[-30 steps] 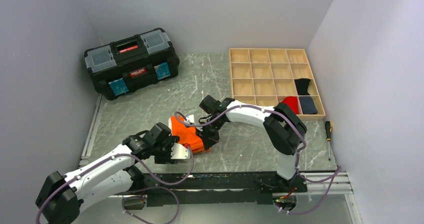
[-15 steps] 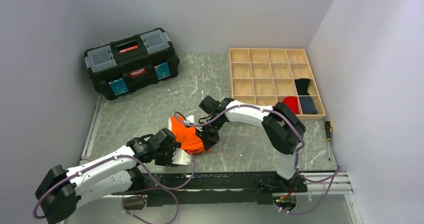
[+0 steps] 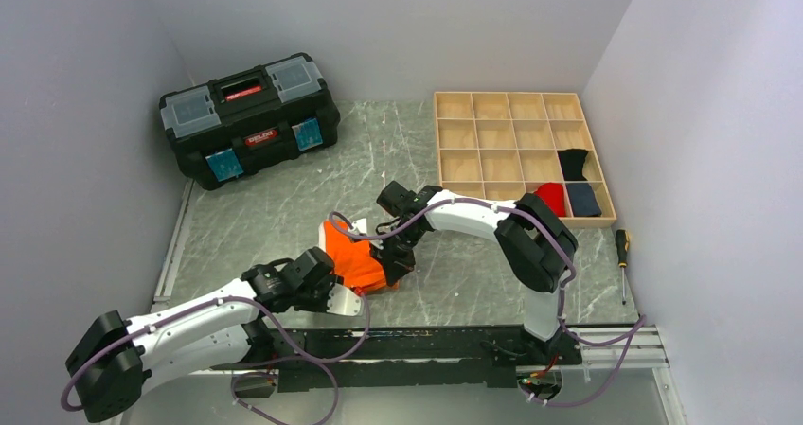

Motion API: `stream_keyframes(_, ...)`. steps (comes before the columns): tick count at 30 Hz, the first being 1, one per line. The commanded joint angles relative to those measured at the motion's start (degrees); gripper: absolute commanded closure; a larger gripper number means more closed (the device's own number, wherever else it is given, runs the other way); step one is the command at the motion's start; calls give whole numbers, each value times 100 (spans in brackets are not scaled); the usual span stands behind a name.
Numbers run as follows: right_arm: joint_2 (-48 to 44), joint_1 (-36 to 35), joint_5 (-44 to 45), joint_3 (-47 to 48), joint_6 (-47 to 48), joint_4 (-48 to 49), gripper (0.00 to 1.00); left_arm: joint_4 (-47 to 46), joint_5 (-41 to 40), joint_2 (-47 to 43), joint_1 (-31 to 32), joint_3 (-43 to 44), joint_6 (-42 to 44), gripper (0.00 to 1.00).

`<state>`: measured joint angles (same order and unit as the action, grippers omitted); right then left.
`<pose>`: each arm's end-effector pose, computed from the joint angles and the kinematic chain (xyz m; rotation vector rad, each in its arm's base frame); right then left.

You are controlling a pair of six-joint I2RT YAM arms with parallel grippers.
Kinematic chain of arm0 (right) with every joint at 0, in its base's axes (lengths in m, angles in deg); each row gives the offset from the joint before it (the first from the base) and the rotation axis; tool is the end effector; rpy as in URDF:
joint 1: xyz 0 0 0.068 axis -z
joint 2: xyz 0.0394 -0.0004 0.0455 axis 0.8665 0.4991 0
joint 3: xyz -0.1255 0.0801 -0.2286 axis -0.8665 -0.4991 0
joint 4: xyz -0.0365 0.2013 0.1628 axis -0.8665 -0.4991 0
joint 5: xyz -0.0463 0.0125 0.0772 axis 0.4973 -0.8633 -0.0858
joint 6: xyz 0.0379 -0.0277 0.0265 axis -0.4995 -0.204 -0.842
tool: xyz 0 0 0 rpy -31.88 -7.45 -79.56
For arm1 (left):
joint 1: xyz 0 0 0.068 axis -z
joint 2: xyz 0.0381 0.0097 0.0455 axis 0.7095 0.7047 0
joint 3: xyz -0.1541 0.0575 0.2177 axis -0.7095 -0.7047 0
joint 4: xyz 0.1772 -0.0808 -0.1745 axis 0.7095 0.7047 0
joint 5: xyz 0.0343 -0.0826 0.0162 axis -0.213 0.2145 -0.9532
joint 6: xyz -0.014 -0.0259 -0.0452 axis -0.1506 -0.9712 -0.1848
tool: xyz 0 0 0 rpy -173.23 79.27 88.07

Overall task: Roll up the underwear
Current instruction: Fold the underwear at the center of the board.

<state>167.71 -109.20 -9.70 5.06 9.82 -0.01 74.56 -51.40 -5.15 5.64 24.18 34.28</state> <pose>0.2137 0.2837 0.1689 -1.9442 2.0558 1.1183 0.0917 -0.1136 0.1565 2.0155 1.7478 -0.0420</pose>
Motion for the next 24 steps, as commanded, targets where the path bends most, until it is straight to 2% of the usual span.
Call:
stream_keyframes(1, 29, 29, -149, 218, 145, -86, 100, -55, -73, 45, 33, -72, -3, 61)
stream_keyframes(20, -10, 74, -210, 220, 132, -124, 100, 21, 3, 243, 51, 39, -150, 93)
stream_keyframes(22, -14, 73, -264, 213, 119, -152, 100, 35, -8, 211, 65, 39, -192, 100)
stream_keyframes(24, -25, 72, -379, 164, 72, -136, 100, 96, 33, 200, 74, 67, -195, 100)
